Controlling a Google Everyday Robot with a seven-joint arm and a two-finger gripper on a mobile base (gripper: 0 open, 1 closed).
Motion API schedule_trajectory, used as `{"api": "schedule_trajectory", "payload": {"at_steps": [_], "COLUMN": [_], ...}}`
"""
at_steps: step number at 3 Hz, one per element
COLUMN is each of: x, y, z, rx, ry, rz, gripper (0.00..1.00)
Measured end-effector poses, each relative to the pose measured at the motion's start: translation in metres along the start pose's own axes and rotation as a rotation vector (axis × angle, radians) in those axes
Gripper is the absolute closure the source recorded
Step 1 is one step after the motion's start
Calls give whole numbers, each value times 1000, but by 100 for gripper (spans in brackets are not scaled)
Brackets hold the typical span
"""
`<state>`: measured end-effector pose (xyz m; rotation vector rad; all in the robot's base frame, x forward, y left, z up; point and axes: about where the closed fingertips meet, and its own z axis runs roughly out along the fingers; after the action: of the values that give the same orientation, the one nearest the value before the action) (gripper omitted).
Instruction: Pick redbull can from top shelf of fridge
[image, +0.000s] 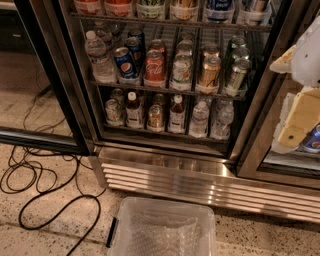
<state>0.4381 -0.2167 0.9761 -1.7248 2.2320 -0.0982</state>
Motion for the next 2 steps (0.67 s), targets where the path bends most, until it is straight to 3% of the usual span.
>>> {"api": "schedule_trajectory", "payload": {"at_steps": [2], "x": [-3], "y": [-3], "z": [2], "rx": [19], "ry": [-3], "rz": [21], "gripper": [0]}}
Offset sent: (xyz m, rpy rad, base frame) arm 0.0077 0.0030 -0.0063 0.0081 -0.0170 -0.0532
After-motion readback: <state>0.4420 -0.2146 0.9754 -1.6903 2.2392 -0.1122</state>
